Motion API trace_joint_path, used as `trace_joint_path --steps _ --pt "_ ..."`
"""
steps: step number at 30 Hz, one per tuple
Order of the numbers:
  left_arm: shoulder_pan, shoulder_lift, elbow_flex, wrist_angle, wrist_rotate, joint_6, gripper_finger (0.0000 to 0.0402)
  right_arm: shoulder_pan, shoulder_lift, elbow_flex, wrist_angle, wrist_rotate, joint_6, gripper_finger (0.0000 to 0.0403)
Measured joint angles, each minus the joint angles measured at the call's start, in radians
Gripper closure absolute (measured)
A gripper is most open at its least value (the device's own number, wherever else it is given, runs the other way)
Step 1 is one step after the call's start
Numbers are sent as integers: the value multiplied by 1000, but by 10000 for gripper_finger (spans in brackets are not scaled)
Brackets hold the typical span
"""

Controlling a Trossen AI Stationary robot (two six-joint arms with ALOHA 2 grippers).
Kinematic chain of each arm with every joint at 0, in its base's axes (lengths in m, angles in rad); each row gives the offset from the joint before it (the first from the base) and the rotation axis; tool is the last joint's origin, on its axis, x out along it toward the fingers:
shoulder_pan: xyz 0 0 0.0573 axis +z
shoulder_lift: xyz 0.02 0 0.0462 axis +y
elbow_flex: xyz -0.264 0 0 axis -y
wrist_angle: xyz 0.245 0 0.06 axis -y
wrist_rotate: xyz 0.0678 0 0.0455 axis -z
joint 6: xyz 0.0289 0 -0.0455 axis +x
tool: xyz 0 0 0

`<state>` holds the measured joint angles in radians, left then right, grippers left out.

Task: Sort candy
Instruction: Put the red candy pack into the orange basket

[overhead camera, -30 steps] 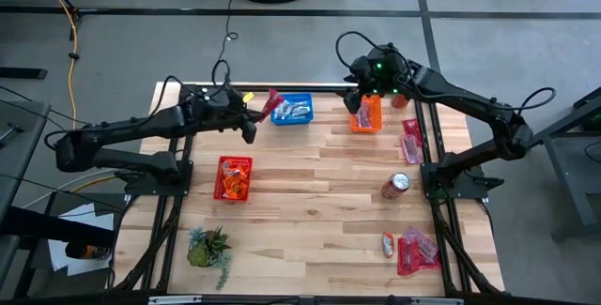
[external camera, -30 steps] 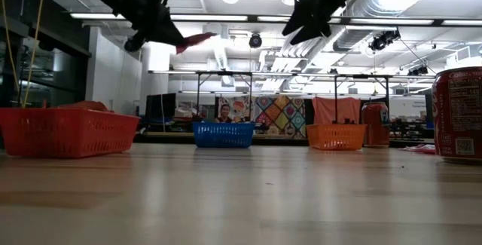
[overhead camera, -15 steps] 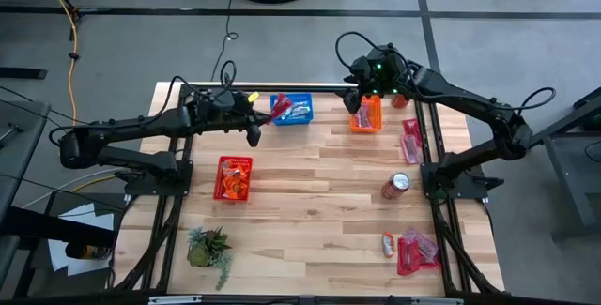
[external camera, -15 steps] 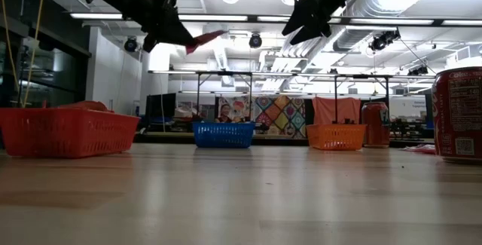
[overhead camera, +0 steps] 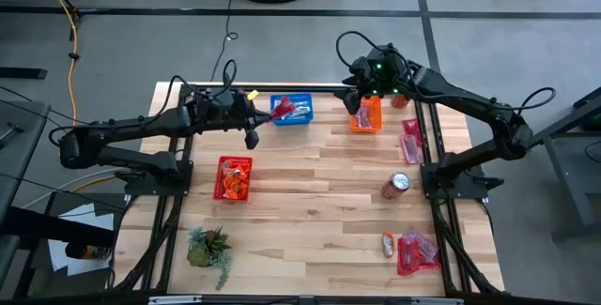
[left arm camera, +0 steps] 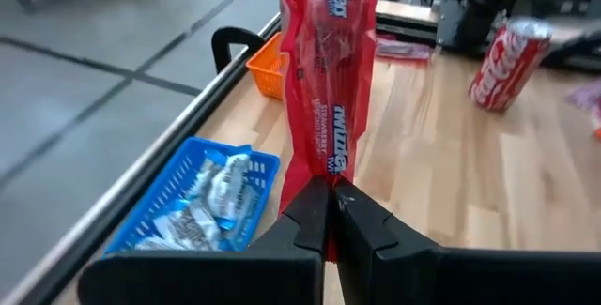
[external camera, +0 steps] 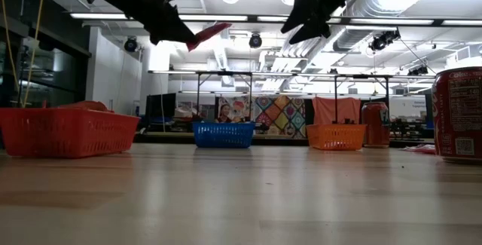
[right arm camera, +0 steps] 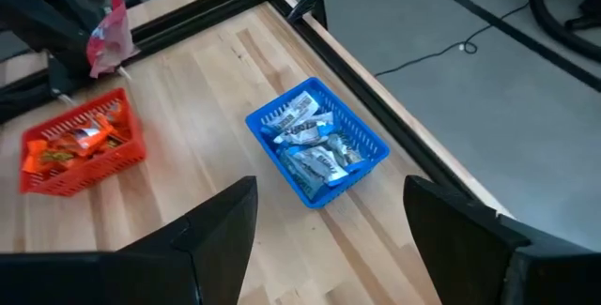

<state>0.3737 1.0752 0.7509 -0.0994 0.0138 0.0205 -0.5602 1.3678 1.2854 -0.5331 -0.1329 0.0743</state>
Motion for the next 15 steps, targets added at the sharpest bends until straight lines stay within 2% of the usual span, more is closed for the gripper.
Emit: trace_joint_path --steps 3,6,9,15 --pt "0 0 0 0 -9 84 401 0 0 0 3 -25 26 139" --pt "0 0 0 3 -42 157 401 0 4 0 28 -95 99 139" --pt "0 0 0 32 -82 249 401 12 25 0 64 -173 249 139" --pt "0 0 1 117 -158 398 401 96 98 0 150 -182 512 139"
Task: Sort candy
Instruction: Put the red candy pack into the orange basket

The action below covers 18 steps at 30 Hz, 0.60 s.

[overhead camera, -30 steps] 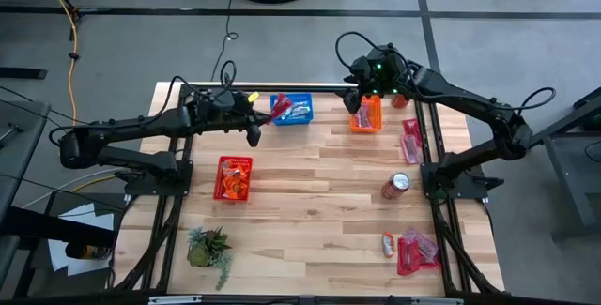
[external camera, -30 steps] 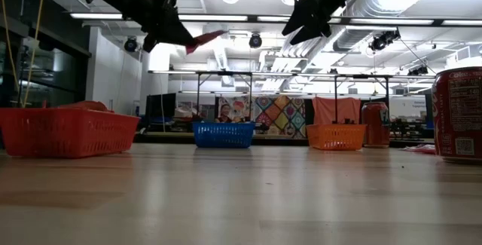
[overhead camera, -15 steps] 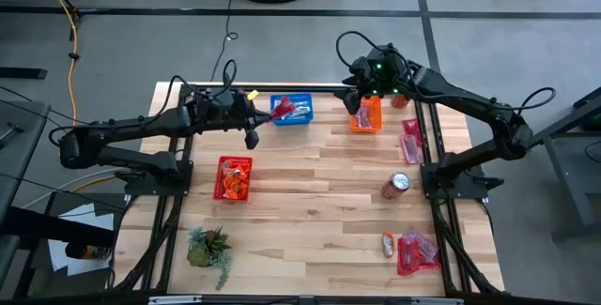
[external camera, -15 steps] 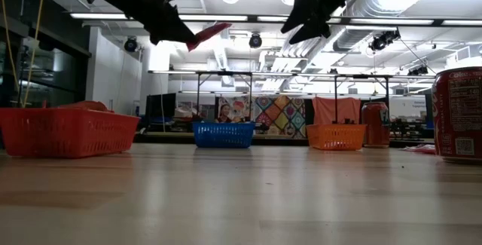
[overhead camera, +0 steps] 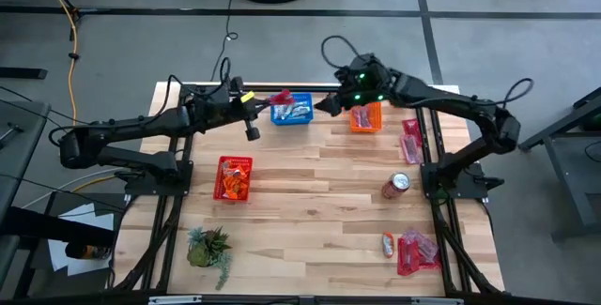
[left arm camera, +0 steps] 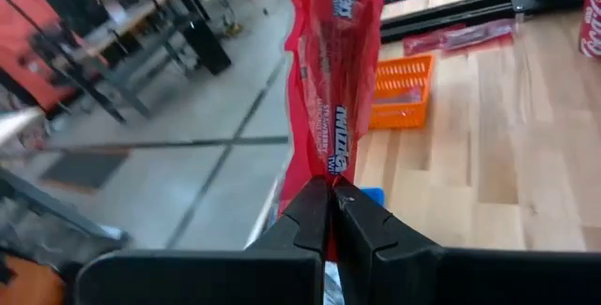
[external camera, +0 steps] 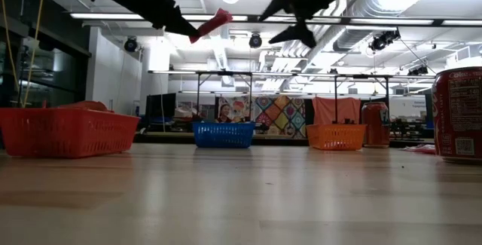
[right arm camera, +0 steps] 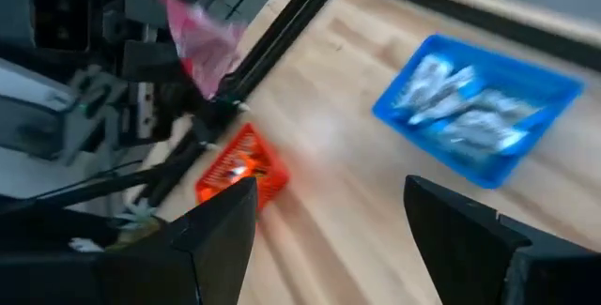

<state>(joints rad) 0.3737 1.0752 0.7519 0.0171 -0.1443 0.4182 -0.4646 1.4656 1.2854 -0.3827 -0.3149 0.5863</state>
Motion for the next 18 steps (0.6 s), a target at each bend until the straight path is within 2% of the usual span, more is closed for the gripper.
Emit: trace_joint_path --steps 4,9,13,18 --pt "-1 20 1 33 12 44 401 65 54 0 137 0 42 139" --pt "-1 82 24 20 86 -16 401 118 81 0 293 43 -39 139" --pt "-8 131 53 12 99 -13 401 133 80 0 273 137 -95 139" --pt "-23 175 80 27 111 3 401 131 80 0 252 155 -124 139"
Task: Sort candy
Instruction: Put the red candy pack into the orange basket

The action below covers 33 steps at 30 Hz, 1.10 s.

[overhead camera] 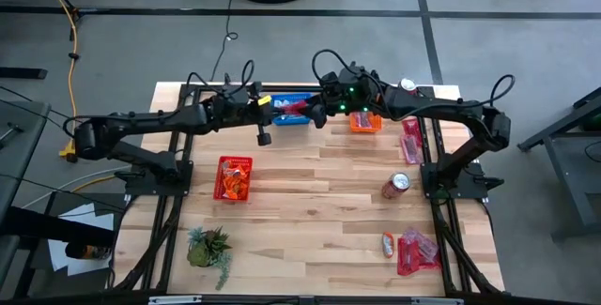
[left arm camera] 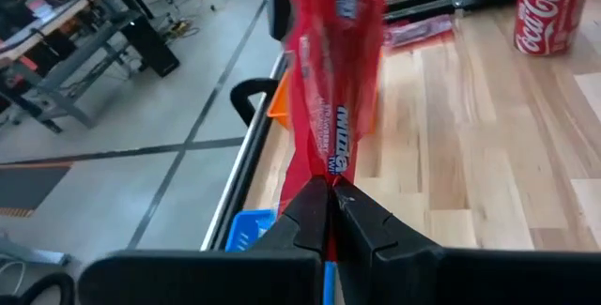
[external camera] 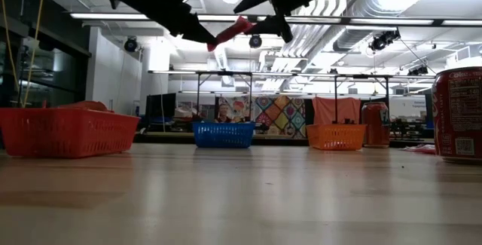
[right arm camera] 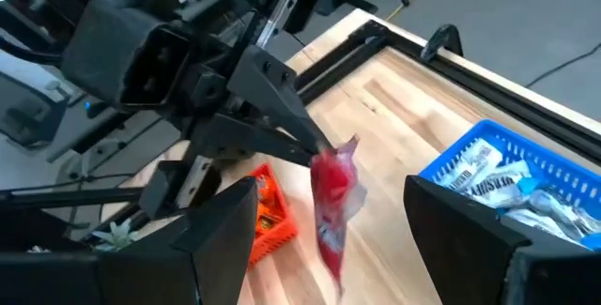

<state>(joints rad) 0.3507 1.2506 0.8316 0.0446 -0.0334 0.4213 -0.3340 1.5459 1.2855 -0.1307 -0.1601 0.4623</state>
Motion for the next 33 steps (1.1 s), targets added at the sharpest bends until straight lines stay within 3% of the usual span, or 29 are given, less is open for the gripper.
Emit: trace_joint_path --steps 5,9,12,16,18,23,26,33 --pt "-6 22 7 15 0 0 401 0 0 0 -16 0 0 144" --pt "-6 23 7 18 -7 1 401 0 0 0 -65 31 1 176" --pt "-6 22 7 38 -10 1 401 0 0 0 -89 55 0 229" --pt "-10 22 7 36 -6 1 398 0 0 0 -90 78 -18 352" --pt "-12 22 7 36 -6 1 388 0 0 0 -90 78 -41 387" --pt "-12 22 7 13 -23 -70 344 -18 -11 0 -149 78 -75 394" --pt "-11 14 37 -85 -60 -122 307 -43 -44 0 -212 81 -110 396" --pt "6 -13 93 -300 -309 -172 227 -129 -127 1 -498 165 -236 399"
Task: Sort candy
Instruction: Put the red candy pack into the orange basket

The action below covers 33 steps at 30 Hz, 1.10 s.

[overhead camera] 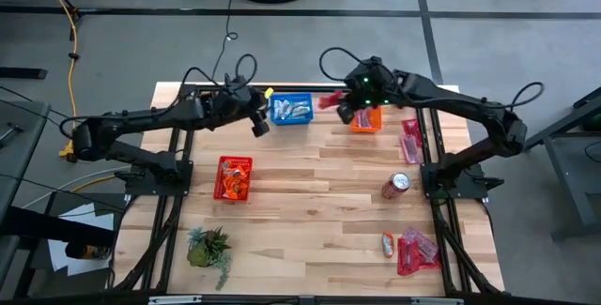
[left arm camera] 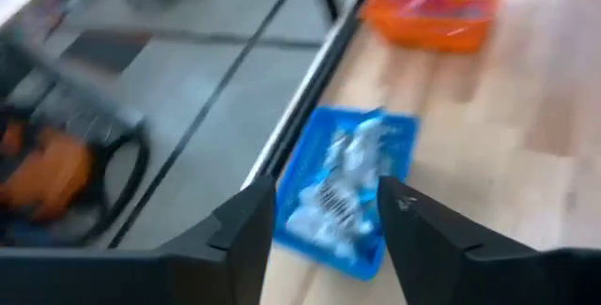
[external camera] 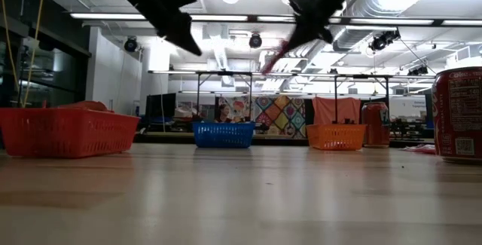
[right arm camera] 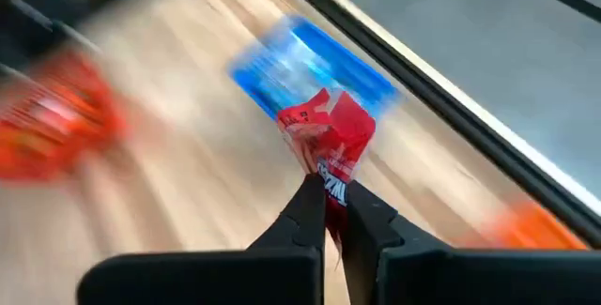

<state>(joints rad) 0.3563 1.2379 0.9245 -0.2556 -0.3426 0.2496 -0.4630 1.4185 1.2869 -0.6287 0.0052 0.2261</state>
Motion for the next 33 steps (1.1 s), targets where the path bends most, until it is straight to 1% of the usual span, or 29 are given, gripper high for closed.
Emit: trace_joint_path --steps 2,5,7,9,13,17,20,24,26,29,33 --pt "23 -6 1 -54 -4 -75 212 -26 -12 -16 -74 39 -30 400" --pt "61 -9 0 -113 63 -188 200 -72 -28 -77 -131 55 -69 400" --pt "79 -10 0 -131 118 -226 198 -112 -41 -127 -148 55 -94 401" --pt "84 -10 0 -131 143 -242 199 -161 -50 -170 -156 52 -116 401" --pt "75 -14 0 -122 136 -272 207 -275 -48 -189 -220 12 -168 402" --pt "73 -14 0 -120 124 -292 213 -362 -7 -164 -309 -89 -202 402" --pt "73 -14 0 -106 123 -301 213 -379 55 -141 -350 -145 -240 402" --pt "73 -14 0 -73 122 -300 214 -357 139 -110 -352 -149 -282 400" --pt "73 -14 0 -70 122 -300 214 -349 170 -97 -349 -147 -298 392" --pt "73 -14 0 -69 121 -300 214 -341 191 -83 -327 -108 -290 368" --pt "73 -14 0 -70 120 -288 214 -339 187 -71 -313 -64 -290 306"
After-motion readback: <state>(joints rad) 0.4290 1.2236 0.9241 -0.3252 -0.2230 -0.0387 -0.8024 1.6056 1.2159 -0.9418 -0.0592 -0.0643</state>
